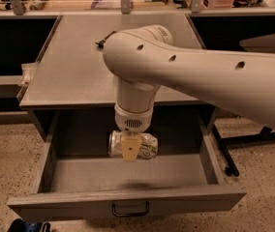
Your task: Place 7up can into top drawer
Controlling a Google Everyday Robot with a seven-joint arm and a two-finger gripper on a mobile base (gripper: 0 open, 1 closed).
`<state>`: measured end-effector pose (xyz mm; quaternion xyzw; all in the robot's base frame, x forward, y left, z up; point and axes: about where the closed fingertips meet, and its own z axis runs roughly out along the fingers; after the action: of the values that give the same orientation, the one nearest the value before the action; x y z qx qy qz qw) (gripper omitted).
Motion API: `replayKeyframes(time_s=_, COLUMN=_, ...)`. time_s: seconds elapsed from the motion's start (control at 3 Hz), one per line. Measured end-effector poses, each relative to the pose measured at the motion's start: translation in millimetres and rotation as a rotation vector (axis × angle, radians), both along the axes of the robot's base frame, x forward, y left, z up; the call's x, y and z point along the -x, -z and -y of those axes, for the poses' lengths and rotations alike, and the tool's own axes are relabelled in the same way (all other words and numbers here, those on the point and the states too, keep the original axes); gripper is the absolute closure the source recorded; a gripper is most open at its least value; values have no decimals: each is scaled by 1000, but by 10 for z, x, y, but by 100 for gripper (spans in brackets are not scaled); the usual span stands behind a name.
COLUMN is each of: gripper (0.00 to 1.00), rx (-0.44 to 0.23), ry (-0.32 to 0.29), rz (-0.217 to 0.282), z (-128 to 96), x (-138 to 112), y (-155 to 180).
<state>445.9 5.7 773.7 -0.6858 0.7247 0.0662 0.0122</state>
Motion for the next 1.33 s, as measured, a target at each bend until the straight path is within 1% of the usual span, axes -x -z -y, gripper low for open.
replayKeyframes(time_s=0.33, gripper=100, rx=62, ry=2, rz=29, z=103, x=-99, y=121)
replayKeyframes(time_s=0.67, gripper=100, rx=150, ry=11, rz=70, z=425, x=-276, y=505)
replayKeyframes(time_s=1.0, gripper=100, rx=183, ry=28, rz=112, z=723, x=-373, y=797)
replayKeyframes(time_s=1.33, gripper=100, rx=119, ry=33, rz=97, z=895, x=-356, y=1136)
